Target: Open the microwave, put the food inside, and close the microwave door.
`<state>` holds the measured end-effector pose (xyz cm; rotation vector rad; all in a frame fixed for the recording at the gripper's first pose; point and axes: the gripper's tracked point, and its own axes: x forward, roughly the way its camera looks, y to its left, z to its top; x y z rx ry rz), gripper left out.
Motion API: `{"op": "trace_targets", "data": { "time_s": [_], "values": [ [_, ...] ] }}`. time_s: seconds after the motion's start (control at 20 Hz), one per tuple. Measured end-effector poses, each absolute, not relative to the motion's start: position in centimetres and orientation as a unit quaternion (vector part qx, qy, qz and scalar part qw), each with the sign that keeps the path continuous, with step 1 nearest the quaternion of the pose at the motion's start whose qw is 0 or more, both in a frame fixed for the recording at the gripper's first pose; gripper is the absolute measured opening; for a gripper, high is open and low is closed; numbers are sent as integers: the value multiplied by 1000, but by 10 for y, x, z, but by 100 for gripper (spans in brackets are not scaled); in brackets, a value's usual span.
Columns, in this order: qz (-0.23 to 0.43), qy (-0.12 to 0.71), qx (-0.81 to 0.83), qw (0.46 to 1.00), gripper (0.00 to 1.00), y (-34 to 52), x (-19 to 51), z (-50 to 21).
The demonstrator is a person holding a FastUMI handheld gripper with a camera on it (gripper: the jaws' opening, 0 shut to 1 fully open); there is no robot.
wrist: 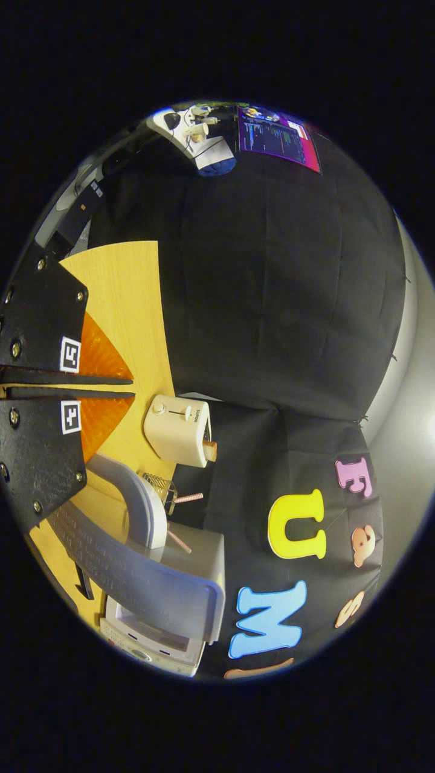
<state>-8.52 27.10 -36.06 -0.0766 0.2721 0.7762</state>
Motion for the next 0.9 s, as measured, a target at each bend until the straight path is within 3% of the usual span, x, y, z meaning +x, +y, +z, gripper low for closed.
{"op": "trace_targets", "data": {
  "time_s": [0.2,0.4,0.9],
  "values": [
    [352,129,-12,927,3,235,-70,-358],
    [325,67,-43,942,3,200,-58,-331],
    [204,99,23,974,3,90,0,-360]
  ]
}}
